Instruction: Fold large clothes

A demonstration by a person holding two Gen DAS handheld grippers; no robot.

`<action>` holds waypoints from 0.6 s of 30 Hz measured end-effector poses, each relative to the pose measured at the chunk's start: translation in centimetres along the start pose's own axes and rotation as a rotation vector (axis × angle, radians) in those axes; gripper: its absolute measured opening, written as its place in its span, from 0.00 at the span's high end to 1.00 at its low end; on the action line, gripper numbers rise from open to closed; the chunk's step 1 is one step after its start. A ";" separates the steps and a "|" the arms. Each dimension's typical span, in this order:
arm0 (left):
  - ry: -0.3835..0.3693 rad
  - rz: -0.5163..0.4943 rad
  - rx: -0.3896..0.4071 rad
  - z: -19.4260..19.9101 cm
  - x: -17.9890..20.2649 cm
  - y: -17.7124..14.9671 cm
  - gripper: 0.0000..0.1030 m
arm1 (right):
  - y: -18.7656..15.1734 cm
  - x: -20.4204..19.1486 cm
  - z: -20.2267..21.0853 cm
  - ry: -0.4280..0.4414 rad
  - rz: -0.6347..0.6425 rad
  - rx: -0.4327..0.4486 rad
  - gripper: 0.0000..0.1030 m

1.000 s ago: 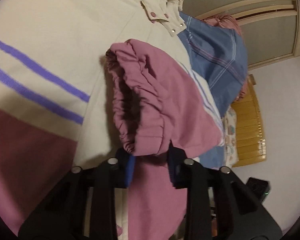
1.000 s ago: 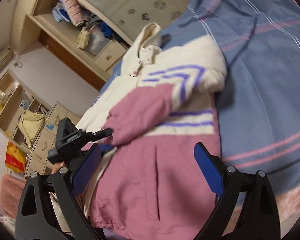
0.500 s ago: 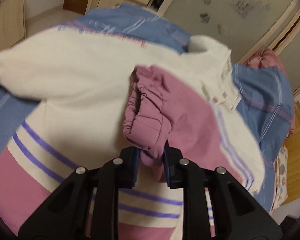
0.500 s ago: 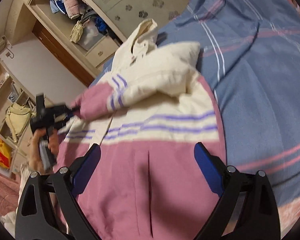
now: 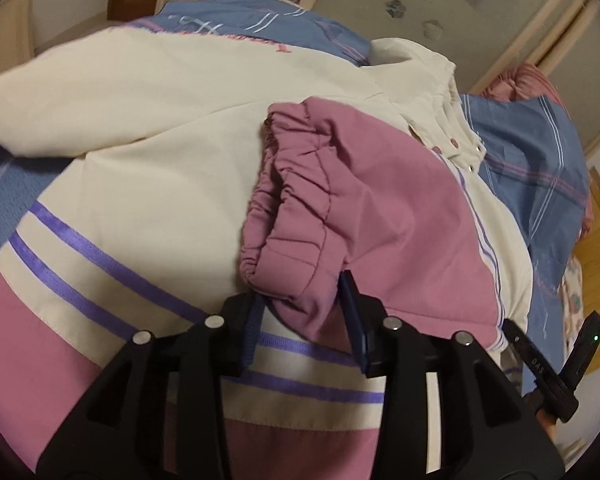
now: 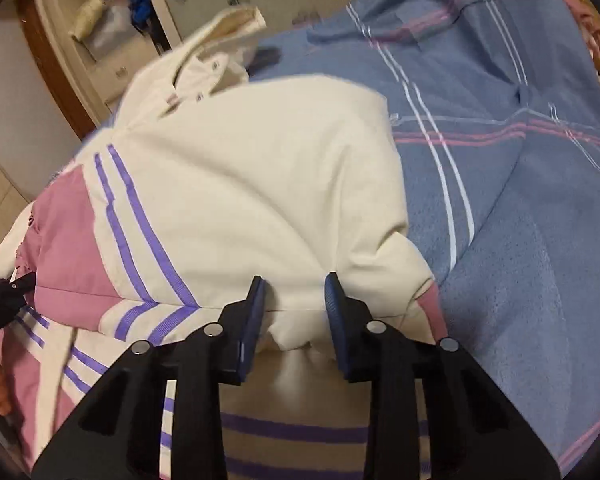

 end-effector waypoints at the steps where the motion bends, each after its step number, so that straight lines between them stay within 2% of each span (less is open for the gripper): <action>1: -0.014 0.005 0.025 1.0 -0.3 0.0 0.52 | -0.2 -0.2 0.2 -0.022 0.011 0.021 0.69; 2: -0.047 0.021 0.064 2.1 -0.8 0.2 0.34 | -0.5 -0.7 0.3 -0.055 0.037 0.049 0.67; 3: -0.111 0.053 0.123 3.8 -1.9 0.5 0.23 | -0.6 -1.0 0.3 -0.074 0.059 0.069 0.66; 4: -0.193 0.110 0.192 5.6 -3.6 0.8 0.08 | -0.6 -1.5 0.2 -0.072 0.077 0.083 0.57; 5: -0.257 0.179 0.245 7.1 -5.6 1.1 0.04 | -0.8 -2.1 0.3 -0.055 0.104 0.098 0.44; 6: -0.318 0.270 0.292 8.6 -8.3 1.3 0.03 | -0.9 -2.3 0.4 -0.037 0.123 0.105 0.37; 7: -0.359 0.350 0.322 9.5 -10.7 1.5 0.02 | -0.9 -2.4 0.4 -0.035 0.128 0.114 0.33; 8: -0.398 0.457 0.350 10.3 -14.0 1.6 0.02 | -1.0 -2.4 0.5 -0.019 0.130 0.117 0.24; 10: -0.411 0.659 0.373 11.0 -20.5 1.4 0.02 | -1.0 -3.0 0.8 0.087 0.151 0.117 0.01; 12: -0.391 0.778 0.374 10.8 -25.1 1.5 0.02 | -1.1 -3.0 0.9 0.096 0.145 0.124 0.01; 14: -0.377 0.857 0.339 9.8 -28.8 2.0 0.02 | -1.2 -3.2 0.9 0.092 0.146 0.128 0.01; 16: -0.401 0.942 0.312 8.5 -31.7 2.5 0.02 | -1.3 -3.4 1.0 0.085 0.151 0.134 0.01; 18: -0.442 1.028 0.334 8.1 -34.1 3.2 0.02 | -1.4 -3.5 0.9 0.088 0.151 0.138 0.01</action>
Point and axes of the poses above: each gripper's, at about its wrist camera, not at the fingertips, and z roughly against the way its jaws point, x to its right, y to its top, the point moved 4 cm from there along -z, roughly the way its jaws point, and after that the axes turned 7 degrees about -x, right-handed, at the moved point
